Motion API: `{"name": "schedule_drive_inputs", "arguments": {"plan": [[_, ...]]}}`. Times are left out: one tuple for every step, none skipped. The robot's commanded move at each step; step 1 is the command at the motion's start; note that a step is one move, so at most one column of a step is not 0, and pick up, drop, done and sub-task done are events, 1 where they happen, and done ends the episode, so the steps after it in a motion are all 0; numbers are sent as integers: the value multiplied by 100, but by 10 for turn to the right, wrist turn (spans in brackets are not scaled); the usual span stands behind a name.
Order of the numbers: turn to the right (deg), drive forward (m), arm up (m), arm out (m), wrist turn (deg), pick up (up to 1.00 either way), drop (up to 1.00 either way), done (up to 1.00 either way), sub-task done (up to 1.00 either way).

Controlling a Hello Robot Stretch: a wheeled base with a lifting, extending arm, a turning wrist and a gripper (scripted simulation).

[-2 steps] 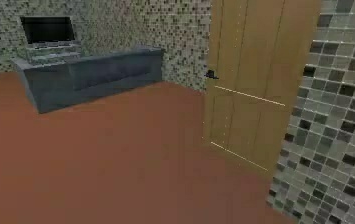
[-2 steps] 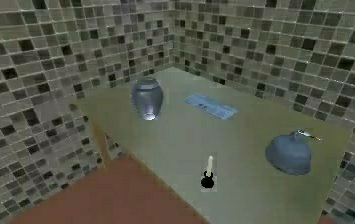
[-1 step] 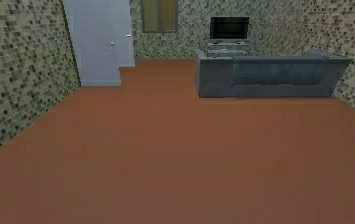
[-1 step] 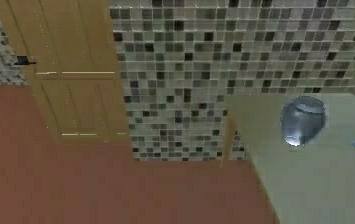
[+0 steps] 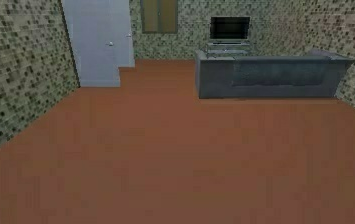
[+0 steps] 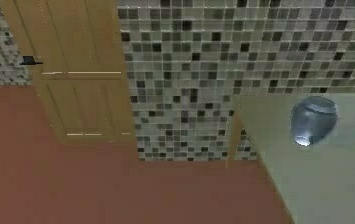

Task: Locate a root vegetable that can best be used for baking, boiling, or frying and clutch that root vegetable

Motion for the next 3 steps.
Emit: {"name": "schedule_drive_inputs", "arguments": {"plan": [[-450, 0, 0, 0, 0, 0, 0, 0, 0], [0, 100, 0, 0, 0, 0, 0, 0, 0], [-60, 0, 0, 0, 0, 0, 0, 0, 0]]}}
